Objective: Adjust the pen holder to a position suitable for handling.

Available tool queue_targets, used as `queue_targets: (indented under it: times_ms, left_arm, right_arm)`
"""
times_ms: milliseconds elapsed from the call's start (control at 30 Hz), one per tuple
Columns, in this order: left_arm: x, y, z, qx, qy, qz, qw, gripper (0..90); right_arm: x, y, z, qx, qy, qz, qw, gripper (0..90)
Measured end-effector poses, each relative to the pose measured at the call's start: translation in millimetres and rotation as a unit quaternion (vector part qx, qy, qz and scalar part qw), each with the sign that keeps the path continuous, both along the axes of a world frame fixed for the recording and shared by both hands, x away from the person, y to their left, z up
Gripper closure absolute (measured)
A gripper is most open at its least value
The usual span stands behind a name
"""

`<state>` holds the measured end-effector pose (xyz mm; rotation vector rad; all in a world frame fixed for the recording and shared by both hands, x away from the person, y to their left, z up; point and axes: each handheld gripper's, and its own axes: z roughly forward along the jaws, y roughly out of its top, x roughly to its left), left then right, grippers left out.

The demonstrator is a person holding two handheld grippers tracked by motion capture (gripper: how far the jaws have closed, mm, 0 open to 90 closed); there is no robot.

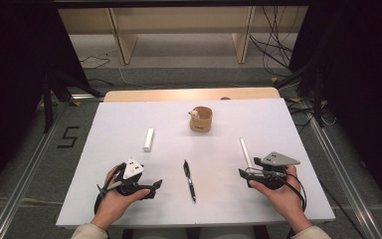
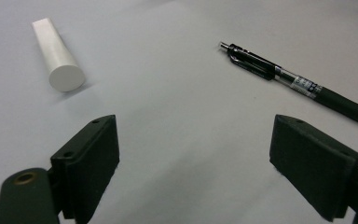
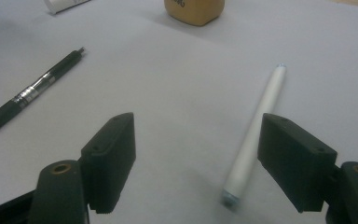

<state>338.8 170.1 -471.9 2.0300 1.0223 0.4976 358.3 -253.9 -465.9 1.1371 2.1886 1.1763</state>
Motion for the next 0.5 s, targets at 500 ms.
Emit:
queue_targets:
  times_ms: [500]
  left_arm:
    - [0.0,-0.9,-0.1,0.002,-0.001,0.002,1.0,15.8]
  right_arm:
    - [-0.7,-1.6,0.2,-0.004,-0.006,-0.002,1.0,26.5]
